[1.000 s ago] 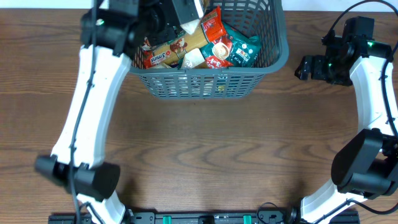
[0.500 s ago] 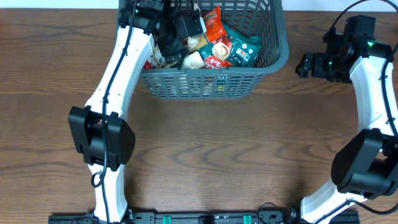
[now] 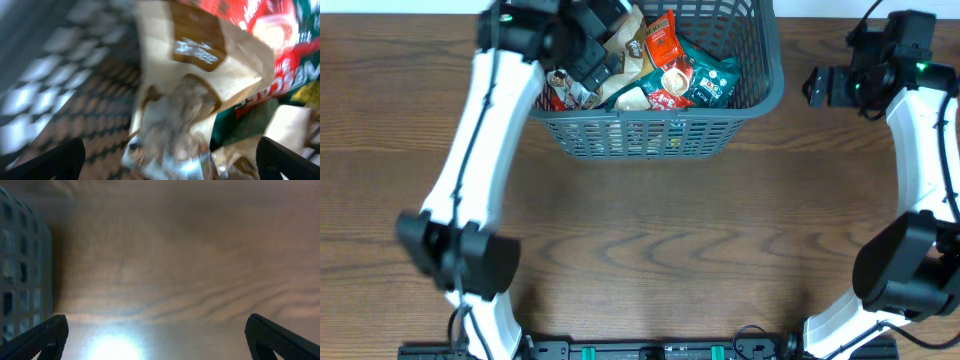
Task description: Pack container
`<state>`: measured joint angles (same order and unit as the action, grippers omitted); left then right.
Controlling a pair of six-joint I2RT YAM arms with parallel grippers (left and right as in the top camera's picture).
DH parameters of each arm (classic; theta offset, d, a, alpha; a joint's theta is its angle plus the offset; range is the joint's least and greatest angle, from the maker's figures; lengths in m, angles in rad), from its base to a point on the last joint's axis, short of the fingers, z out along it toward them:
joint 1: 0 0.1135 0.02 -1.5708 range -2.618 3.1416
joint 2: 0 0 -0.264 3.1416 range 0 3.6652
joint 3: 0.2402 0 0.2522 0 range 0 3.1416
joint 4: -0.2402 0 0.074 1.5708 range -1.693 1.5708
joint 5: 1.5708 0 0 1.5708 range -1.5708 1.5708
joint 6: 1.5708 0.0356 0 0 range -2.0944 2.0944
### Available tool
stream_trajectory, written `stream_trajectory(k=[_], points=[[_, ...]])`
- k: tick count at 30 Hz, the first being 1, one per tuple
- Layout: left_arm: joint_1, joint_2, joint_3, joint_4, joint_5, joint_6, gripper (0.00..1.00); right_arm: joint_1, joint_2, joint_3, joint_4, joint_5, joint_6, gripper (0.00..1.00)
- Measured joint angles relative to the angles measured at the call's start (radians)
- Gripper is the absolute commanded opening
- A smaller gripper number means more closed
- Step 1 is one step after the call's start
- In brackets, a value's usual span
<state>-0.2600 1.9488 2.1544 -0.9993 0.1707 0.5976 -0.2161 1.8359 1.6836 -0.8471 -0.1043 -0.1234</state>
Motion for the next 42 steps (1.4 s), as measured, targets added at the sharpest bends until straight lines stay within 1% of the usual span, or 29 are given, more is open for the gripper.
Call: stream_trajectory(k=[3, 6, 10, 12, 14, 16, 19, 24, 26, 31, 36, 42], points=[[0.035, -0.112, 0.000, -0.059, -0.021, -0.116, 0.99, 0.000, -0.057, 0.021, 0.004, 0.000, -0.020, 0.99], [0.088, -0.237, 0.001, -0.176, -0.030, -0.206, 0.99, 0.000, -0.153, 0.023, -0.033, 0.000, -0.029, 0.99], [0.115, -0.351, 0.000, -0.291, -0.043, -0.251, 0.99, 0.000, -0.281, 0.021, -0.080, 0.000, -0.034, 0.99], [0.118, -0.404, -0.014, -0.314, -0.046, -0.262, 0.99, 0.000, -0.348, -0.005, -0.085, 0.000, -0.029, 0.99], [0.124, -0.467, -0.066, -0.314, -0.047, -0.267, 0.99, 0.002, -0.419, -0.066, -0.083, 0.000, -0.019, 0.99], [0.133, -0.534, -0.142, -0.306, -0.048, -0.273, 0.99, 0.006, -0.490, -0.146, -0.081, 0.002, -0.010, 0.99], [0.142, -0.652, -0.301, -0.237, -0.048, -0.280, 0.99, 0.015, -0.614, -0.314, -0.058, 0.001, 0.003, 0.99], [0.149, -0.884, -0.628, -0.084, -0.048, -0.299, 0.99, 0.018, -0.790, -0.555, -0.022, 0.000, 0.011, 0.99], [0.149, -0.987, -0.756, -0.039, -0.048, -0.320, 0.99, 0.018, -0.861, -0.644, -0.007, 0.000, 0.011, 0.99], [0.149, -1.199, -0.995, 0.041, -0.048, -0.391, 0.99, 0.018, -1.026, -0.821, -0.007, -0.007, 0.018, 0.99], [0.149, -1.320, -1.134, 0.085, -0.085, -0.489, 0.99, 0.018, -1.119, -0.895, 0.011, -0.034, 0.061, 0.99], [0.149, -1.338, -1.163, 0.090, -0.119, -0.547, 0.99, 0.018, -1.134, -0.896, 0.014, -0.043, 0.093, 0.99]])
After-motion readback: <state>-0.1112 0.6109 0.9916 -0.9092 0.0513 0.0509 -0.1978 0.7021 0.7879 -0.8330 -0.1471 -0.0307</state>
